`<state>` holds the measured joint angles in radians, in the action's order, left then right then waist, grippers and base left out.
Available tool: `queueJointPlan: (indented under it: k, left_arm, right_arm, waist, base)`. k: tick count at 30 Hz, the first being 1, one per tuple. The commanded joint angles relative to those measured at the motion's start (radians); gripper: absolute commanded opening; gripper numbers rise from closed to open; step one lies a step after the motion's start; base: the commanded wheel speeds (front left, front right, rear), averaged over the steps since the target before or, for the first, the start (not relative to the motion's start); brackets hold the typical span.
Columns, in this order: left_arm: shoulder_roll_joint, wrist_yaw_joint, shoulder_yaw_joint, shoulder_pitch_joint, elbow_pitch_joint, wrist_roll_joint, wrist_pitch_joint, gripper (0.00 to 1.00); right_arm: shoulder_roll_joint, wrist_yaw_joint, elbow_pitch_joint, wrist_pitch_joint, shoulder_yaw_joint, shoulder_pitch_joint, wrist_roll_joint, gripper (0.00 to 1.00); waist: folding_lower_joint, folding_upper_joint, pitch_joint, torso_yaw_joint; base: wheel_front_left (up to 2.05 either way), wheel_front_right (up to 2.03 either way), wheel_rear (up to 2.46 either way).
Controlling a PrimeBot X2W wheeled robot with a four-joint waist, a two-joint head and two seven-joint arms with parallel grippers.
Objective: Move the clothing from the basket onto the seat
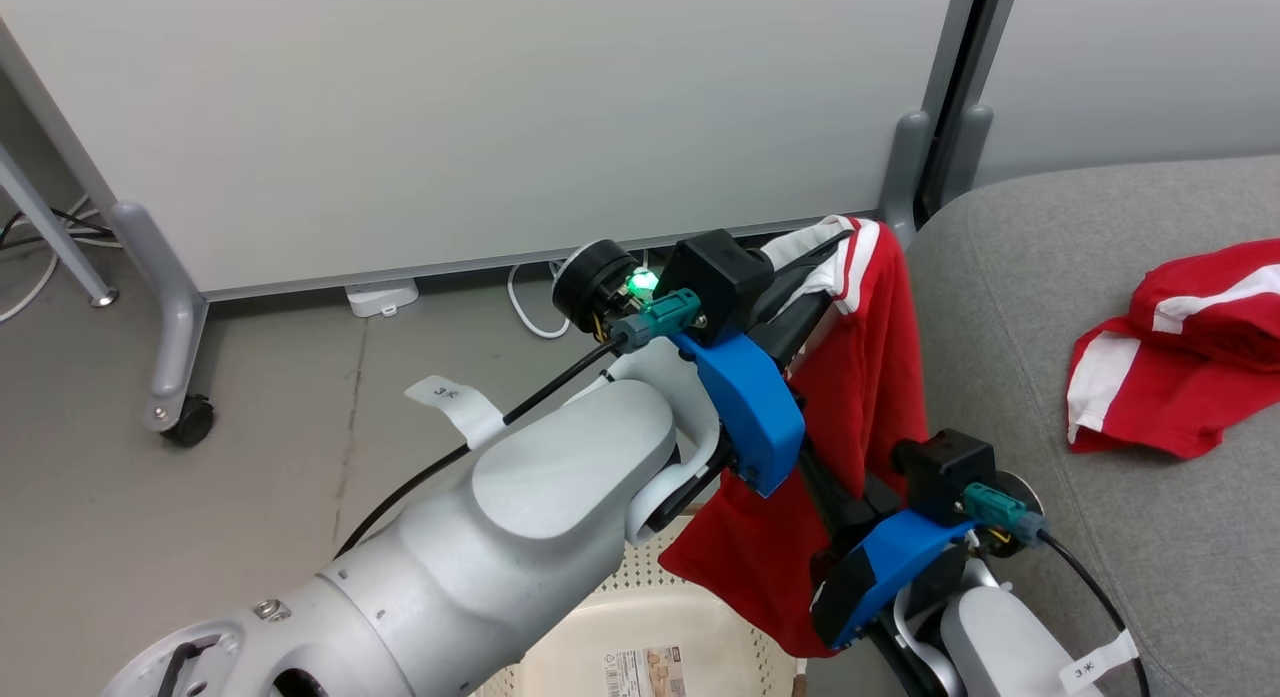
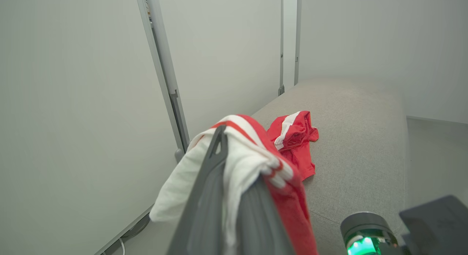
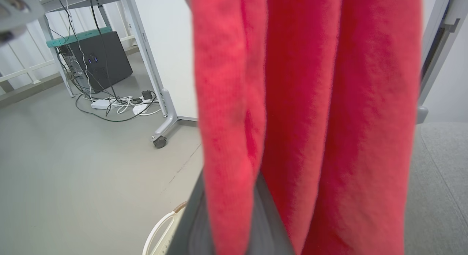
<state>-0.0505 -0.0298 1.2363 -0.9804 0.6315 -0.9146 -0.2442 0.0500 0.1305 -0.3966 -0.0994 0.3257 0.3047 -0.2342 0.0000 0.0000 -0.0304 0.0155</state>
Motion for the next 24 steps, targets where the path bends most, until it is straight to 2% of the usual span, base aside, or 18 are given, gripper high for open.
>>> queueJointPlan:
  k: [1, 3, 5, 7, 8, 9, 10, 11, 24]
  left_arm:
    - [0.000, 0.005, 0.002, -0.010, 0.004, -0.006, -0.007, 0.00]
    - [0.000, 0.005, 0.005, -0.009, 0.008, -0.008, -0.008, 0.00]
    - [0.000, 0.003, 0.009, -0.009, 0.012, -0.009, -0.009, 0.21]
    - [0.000, 0.001, 0.013, -0.008, 0.015, -0.011, -0.010, 0.24]
    - [0.000, 0.001, 0.015, -0.008, 0.017, -0.011, -0.011, 0.31]
    - [0.000, 0.000, 0.016, -0.007, 0.019, -0.012, -0.011, 0.46]
    - [0.000, 0.000, 0.017, -0.007, 0.020, -0.013, -0.011, 0.97]
    - [0.000, 0.002, 0.018, -0.007, 0.021, -0.015, -0.012, 1.00]
    - [0.000, 0.014, 0.029, 0.006, 0.032, -0.028, -0.013, 1.00]
  right_arm:
    - [0.001, 0.000, -0.002, -0.006, 0.000, 0.017, -0.007, 0.00]
    - [0.001, 0.000, -0.003, -0.007, -0.001, 0.018, -0.008, 0.00]
    - [0.001, 0.000, -0.004, -0.007, -0.002, 0.018, -0.008, 0.00]
    - [0.001, 0.000, -0.005, -0.008, -0.002, 0.018, -0.007, 0.00]
    - [0.001, 0.000, -0.005, -0.009, -0.001, 0.019, -0.007, 0.00]
    - [0.001, 0.000, -0.005, -0.009, 0.000, 0.019, -0.007, 0.00]
    - [0.001, 0.000, -0.006, -0.009, 0.000, 0.018, -0.007, 0.00]
    - [0.001, 0.000, -0.006, -0.010, 0.000, 0.018, -0.007, 0.00]
    - [0.001, 0.000, 0.000, -0.009, -0.006, 0.017, -0.004, 0.00]
  waist:
    - [0.0000, 0.0000, 0.000, 0.000]
    - [0.0000, 0.0000, 0.000, 0.000]
    - [0.0000, 0.0000, 0.000, 0.001]
    - [0.0000, 0.0000, 0.001, 0.001]
    - [0.0000, 0.0000, 0.001, 0.002]
    - [0.0000, 0.0000, 0.001, 0.002]
    - [0.0000, 0.0000, 0.002, 0.002]
    - [0.0000, 0.0000, 0.002, 0.003]
    - [0.0000, 0.0000, -0.001, 0.006]
  base:
    - [0.00, 0.00, 0.00]
    - [0.00, 0.00, 0.00]
    - [0.00, 0.00, 0.00]
    - [0.00, 0.00, 0.00]
    - [0.00, 0.00, 0.00]
    - [0.00, 0.00, 0.00]
    - [0.00, 0.00, 0.00]
    - [0.00, 0.00, 0.00]
    - [0.00, 0.00, 0.00]
